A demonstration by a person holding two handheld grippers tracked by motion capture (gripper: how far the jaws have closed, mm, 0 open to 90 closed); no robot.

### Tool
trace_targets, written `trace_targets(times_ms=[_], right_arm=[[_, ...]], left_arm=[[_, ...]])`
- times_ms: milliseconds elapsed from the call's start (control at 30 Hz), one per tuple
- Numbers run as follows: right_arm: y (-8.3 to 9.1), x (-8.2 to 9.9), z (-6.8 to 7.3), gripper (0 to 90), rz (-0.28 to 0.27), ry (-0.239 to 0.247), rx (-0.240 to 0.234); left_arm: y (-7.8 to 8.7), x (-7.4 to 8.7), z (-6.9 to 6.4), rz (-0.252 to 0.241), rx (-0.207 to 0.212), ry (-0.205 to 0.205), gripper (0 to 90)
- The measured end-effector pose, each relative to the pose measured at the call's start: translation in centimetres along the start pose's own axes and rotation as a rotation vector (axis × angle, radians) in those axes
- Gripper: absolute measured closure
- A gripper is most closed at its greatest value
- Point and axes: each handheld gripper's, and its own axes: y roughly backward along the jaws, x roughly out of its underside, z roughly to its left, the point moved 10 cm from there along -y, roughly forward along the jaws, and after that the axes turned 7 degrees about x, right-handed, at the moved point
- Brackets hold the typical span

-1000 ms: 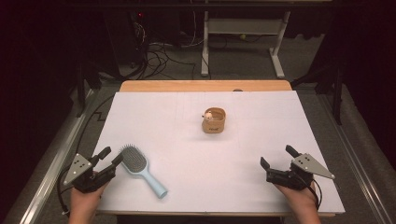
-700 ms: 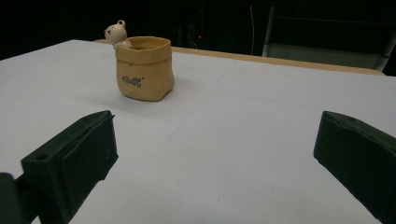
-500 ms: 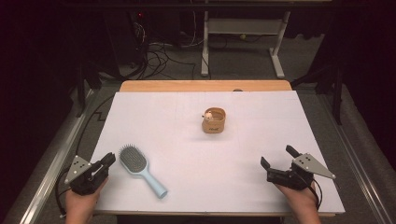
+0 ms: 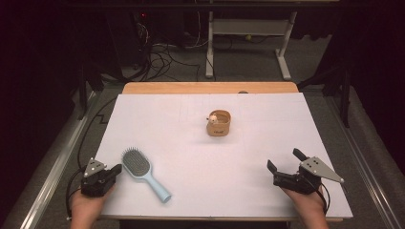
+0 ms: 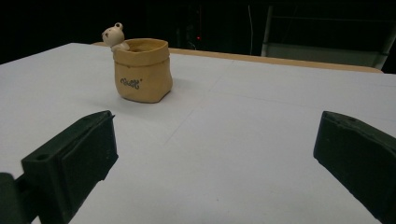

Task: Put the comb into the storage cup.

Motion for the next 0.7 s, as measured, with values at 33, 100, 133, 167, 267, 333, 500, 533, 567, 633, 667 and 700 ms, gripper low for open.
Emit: trace_targets(times_ms=[33, 100, 133, 167, 267, 333, 500, 533, 567, 633, 667, 700], right_arm=[[0.0, 0.0, 0.0, 0.2, 0.000, 0.000, 0.000], [0.0, 0.0, 0.0, 0.2, 0.000, -0.001, 0.000], [0.0, 0.0, 0.0, 0.2, 0.000, -0.001, 0.000], [0.0, 0.0, 0.0, 0.2, 0.000, -0.002, 0.000], [0.0, 0.0, 0.0, 0.2, 0.000, -0.002, 0.000], [0.0, 0.0, 0.0, 0.2, -0.001, -0.002, 0.001], [0.0, 0.0, 0.0, 0.2, 0.000, -0.002, 0.001], [0.0, 0.0, 0.0, 0.2, 0.000, -0.002, 0.001], [0.0, 0.0, 0.0, 0.2, 0.001, -0.003, 0.001], [-0.1, 0.0, 0.0, 0.2, 0.002, -0.004, 0.002], [0.0, 0.0, 0.0, 0.2, 0.002, -0.005, 0.002], [0.0, 0.0, 0.0, 0.2, 0.002, -0.004, 0.002]], left_arm=[[-0.1, 0.1, 0.0, 0.009, -0.003, 0.000, 90.0], [-0.2, 0.2, -0.1, 0.028, -0.007, -0.004, 90.0], [-0.2, 0.2, -0.1, 0.028, -0.007, -0.004, 90.0], [-0.3, 0.2, -0.2, 0.037, -0.013, -0.001, 90.0], [-0.6, 0.2, -0.4, 0.055, -0.019, -0.005, 90.0], [-0.7, 0.2, -0.4, 0.057, -0.025, -0.006, 90.0], [-1.0, -0.4, -0.1, 0.059, -0.035, 0.011, 90.0], [-1.0, -0.4, -0.1, 0.059, -0.035, 0.011, 90.0], [-1.2, -0.6, -0.1, 0.060, -0.036, 0.015, 90.0], [-1.6, -0.9, -0.1, 0.063, -0.035, 0.016, 90.0], [-1.9, -1.1, -0.1, 0.061, -0.032, 0.018, 90.0], [-2.1, -1.2, -0.2, 0.065, -0.029, 0.021, 90.0]])
